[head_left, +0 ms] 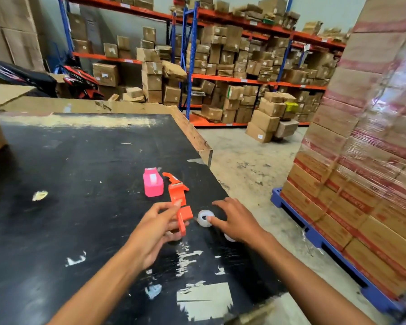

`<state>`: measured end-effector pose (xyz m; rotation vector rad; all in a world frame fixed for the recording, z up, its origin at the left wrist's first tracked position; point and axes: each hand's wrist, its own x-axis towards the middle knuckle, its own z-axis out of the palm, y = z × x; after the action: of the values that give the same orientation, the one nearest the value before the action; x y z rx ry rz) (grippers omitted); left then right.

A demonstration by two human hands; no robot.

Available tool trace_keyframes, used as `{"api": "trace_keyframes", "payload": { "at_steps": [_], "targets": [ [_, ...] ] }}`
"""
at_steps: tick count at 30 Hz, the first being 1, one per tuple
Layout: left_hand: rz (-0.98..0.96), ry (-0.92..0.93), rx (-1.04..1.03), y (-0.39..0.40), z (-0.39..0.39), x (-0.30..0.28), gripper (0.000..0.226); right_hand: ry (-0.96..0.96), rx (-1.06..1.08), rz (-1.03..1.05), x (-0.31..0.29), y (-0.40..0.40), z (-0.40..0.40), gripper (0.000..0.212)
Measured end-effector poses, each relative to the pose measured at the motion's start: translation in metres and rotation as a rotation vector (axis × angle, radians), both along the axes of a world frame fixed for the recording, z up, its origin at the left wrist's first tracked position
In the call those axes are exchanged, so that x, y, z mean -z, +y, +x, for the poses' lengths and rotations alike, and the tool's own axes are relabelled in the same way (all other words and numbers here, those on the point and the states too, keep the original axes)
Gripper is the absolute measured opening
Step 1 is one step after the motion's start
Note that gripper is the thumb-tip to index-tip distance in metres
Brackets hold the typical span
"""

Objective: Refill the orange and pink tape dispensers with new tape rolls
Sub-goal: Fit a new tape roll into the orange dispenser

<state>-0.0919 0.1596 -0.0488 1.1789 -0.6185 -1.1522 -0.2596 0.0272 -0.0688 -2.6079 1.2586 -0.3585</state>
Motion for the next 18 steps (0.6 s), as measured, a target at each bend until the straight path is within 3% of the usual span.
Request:
{"api": "trace_keyframes", "payload": {
  "at_steps": [5,6,8,11,13,18],
  "targets": [
    [-0.017,-0.036,-0.059,0.032,0.025,-0.007,0.025,0.208,-0.059,0.078,0.0,0.001,0.039,0.05],
    [-0.016,-0.038,-0.075,0.039,0.03,-0.007,0.026,0.16,-0.045,0.061,-0.001,0.003,0.044,0.045],
    [-0.023,-0.036,-0.115,0.051,0.042,-0.006,0.027,-0.125,-0.007,0.142,-0.011,0.013,0.054,0.035],
    [-0.031,-0.028,-0.155,0.062,0.05,-0.007,0.031,-0.605,-0.103,0.594,-0.035,0.04,0.069,0.024],
    [-0.022,-0.04,-0.141,0.065,0.05,-0.008,0.038,-0.656,-0.263,0.749,-0.048,0.061,0.076,0.022],
    [-0.027,-0.031,-0.088,0.068,0.044,-0.013,0.05,-0.696,-0.365,0.738,-0.06,0.086,0.076,0.022]
  ]
}}
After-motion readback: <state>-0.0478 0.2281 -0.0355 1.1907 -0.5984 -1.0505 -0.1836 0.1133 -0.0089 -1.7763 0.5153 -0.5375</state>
